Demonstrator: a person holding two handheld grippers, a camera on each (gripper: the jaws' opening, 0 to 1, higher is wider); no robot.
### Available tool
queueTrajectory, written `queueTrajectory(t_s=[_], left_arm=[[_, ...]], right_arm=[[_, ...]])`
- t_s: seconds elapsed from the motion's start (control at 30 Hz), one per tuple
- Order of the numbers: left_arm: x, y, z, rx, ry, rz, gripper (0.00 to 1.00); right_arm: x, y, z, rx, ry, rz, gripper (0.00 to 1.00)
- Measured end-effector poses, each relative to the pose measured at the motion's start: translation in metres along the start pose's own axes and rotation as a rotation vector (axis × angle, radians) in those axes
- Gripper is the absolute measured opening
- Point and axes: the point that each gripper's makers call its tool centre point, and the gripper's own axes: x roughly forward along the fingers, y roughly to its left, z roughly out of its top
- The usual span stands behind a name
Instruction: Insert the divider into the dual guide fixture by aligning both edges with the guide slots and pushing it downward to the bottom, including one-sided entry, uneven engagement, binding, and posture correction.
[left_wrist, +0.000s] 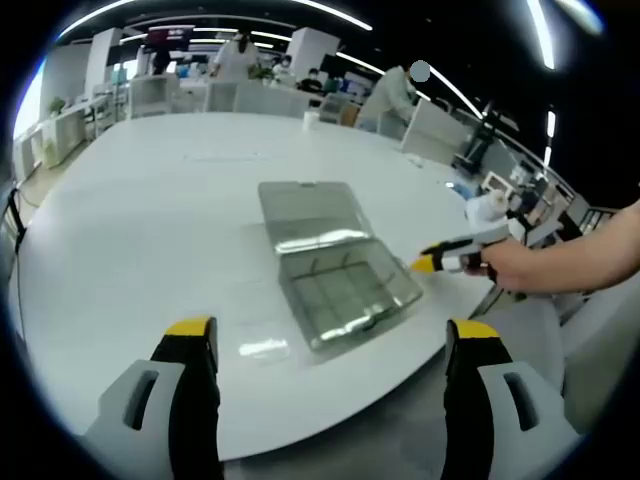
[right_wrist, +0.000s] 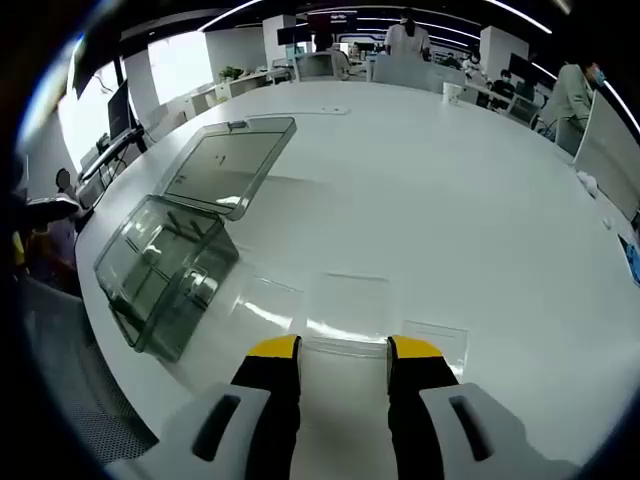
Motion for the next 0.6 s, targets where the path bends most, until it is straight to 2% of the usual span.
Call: queueTrajectory(t_s=[0.43, 0.47, 0.5, 0.53, 0.57, 0.6], left_arm=[[0.003, -0.004, 0.002, 0.000, -0.002, -0.012, 0.92], [0.003, -0.004, 0.002, -0.001, -0.001, -0.013, 0.92], [0.004, -0.005, 0.002, -0.001, -0.002, -0.014, 0.92], [0.004, -0.005, 0.002, 0.000, -0.001, -0.014, 0.92], [0.004, -0.005, 0.002, -0.001, -0.002, -0.014, 0.92], [0.004, -0.005, 0.002, -0.002, -0.001, -0.015, 0.92]], right_arm=[[-0.005, -0.003, 0.003, 0.003, -0.015, 0.006, 0.29], [-0.006, -0.005, 0.001, 0.007, -0.009, 0.002, 0.02], [-0.010, -0.001, -0.003, -0.049, 0.009, 0.060, 0.00], [-0.009, -0.017, -0.006, 0.031, -0.003, -0.032, 0.00], [-0.001, -0.008, -0.011, -0.019, 0.002, 0.035, 0.00], [0.002, -0.007, -0.019, -0.106, 0.062, 0.041, 0.00]])
